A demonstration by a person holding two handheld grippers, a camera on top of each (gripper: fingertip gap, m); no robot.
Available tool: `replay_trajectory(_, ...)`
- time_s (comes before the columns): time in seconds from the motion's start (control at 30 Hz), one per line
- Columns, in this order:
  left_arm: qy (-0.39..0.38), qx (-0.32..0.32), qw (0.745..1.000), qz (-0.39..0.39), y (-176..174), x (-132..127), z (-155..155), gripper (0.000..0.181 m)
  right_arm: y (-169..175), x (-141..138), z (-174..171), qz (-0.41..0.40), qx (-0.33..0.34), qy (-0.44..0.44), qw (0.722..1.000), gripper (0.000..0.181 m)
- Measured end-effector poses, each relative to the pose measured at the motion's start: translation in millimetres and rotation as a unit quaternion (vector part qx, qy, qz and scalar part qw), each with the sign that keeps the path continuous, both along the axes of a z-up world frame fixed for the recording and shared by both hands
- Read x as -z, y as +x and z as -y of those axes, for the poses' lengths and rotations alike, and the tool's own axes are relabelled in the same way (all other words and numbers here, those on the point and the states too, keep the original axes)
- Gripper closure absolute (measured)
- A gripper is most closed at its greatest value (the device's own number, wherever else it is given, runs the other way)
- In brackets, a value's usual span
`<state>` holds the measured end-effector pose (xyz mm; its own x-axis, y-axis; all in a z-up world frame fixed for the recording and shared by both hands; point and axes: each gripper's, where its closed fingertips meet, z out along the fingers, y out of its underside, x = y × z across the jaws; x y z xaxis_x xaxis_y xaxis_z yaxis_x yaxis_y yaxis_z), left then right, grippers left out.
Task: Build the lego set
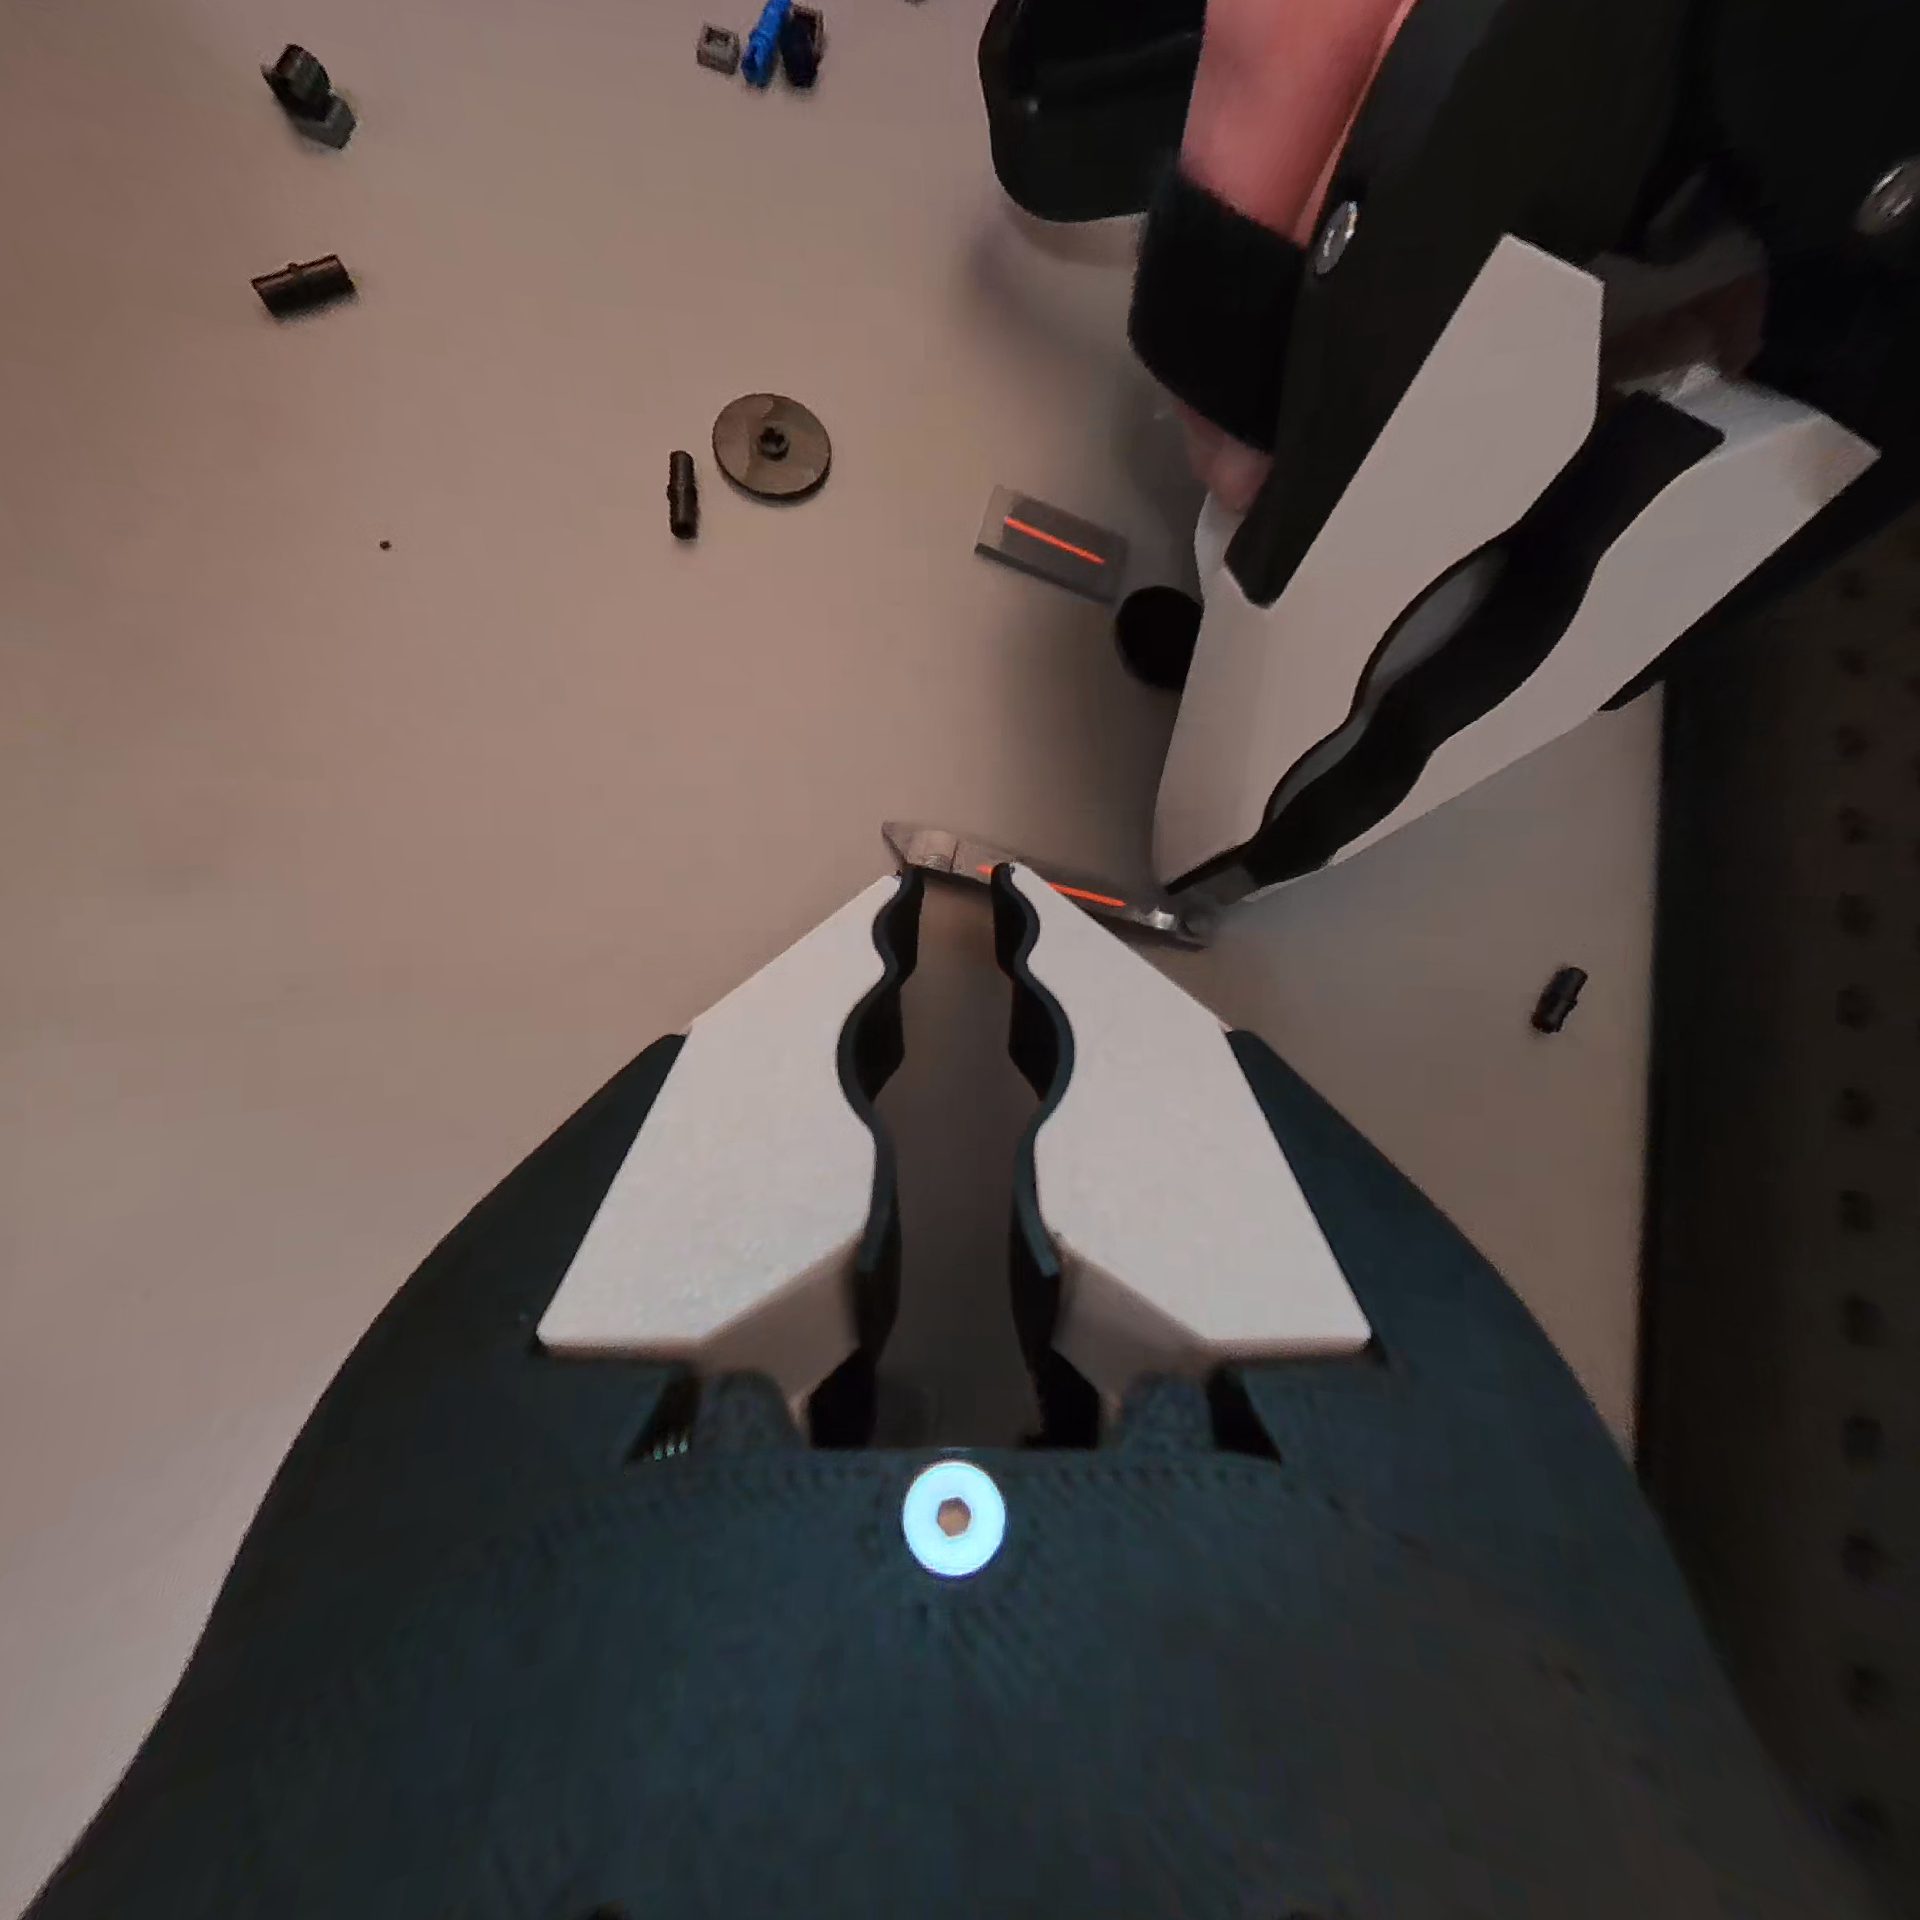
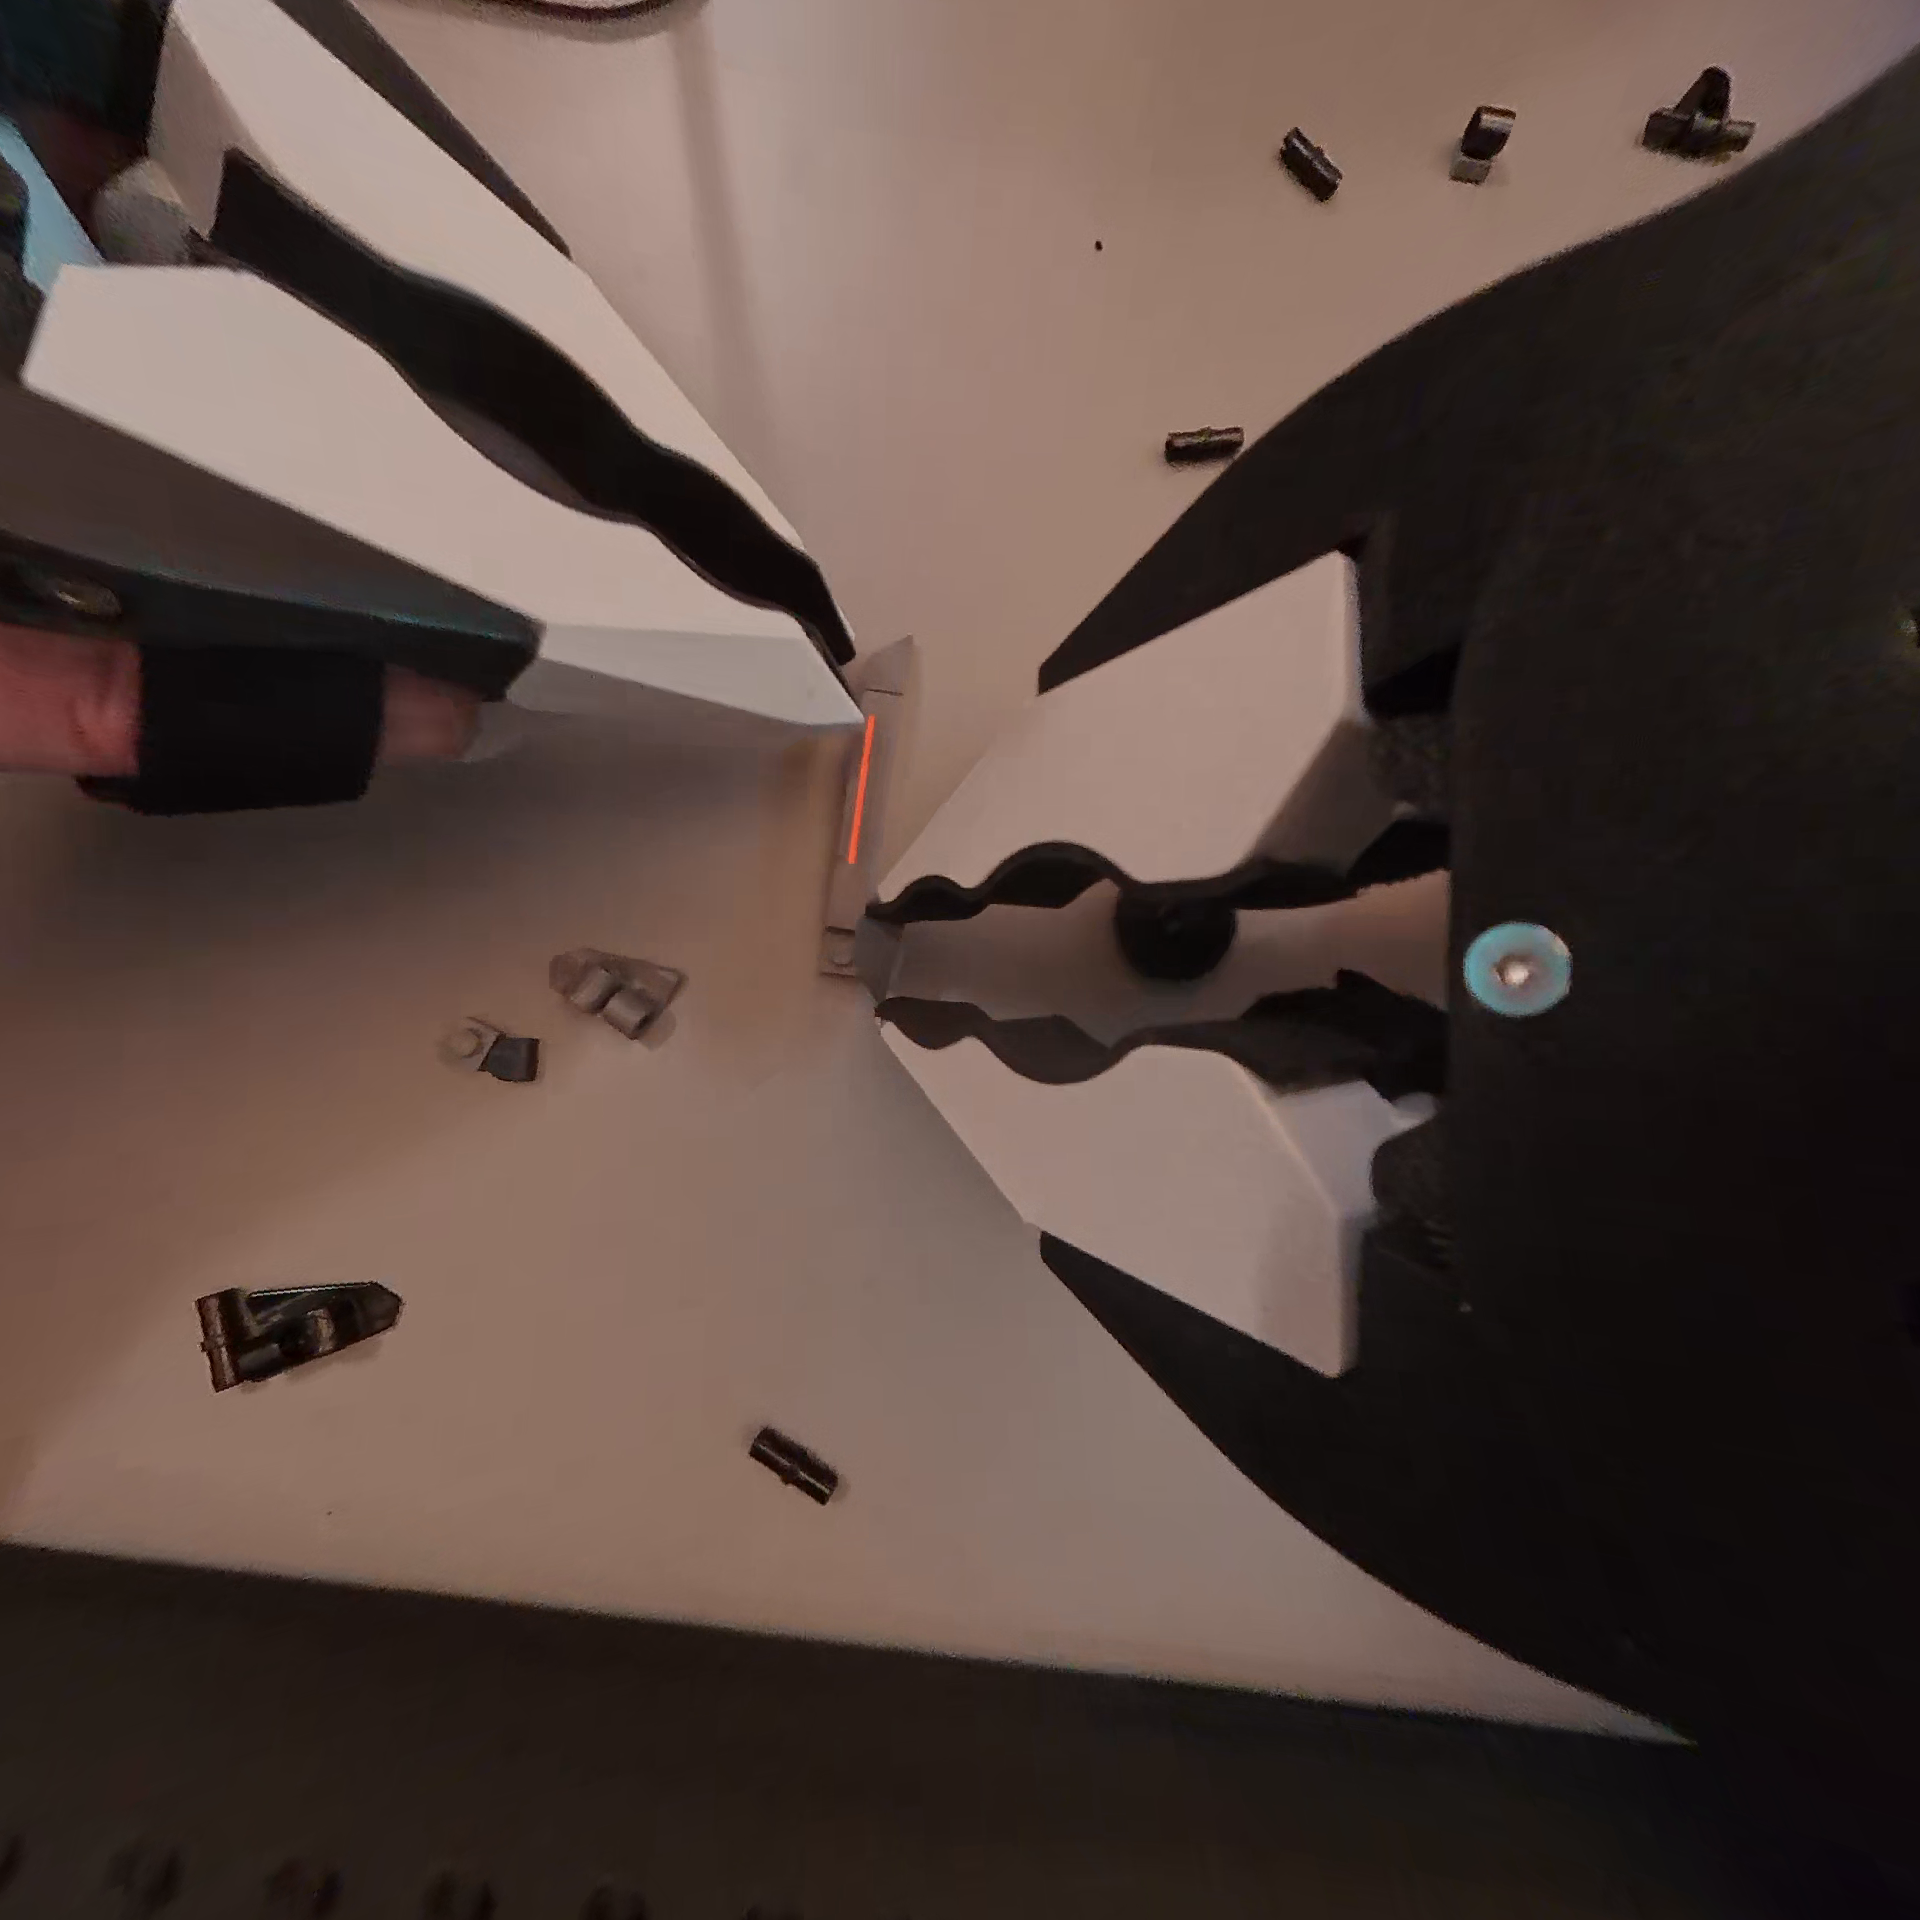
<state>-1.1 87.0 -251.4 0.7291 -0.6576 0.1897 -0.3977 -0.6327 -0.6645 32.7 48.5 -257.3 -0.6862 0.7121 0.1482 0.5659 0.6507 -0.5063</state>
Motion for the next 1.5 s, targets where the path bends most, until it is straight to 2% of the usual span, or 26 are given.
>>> replay_trajectory(0.77, 0.019, 0.038, 0.998, -0.036, 12, 3, 3, 0.16, -2, 0, 5, 0.004, 0.003, -0.011, 1.0, 0.168)
replay_trajectory(1.5, 0.031, 0.017, 0.998, -0.046, 15, 3, -6, 0.164, -4, -1, 0, -0.002, 0.012, 0.001, 1.0, 0.167)
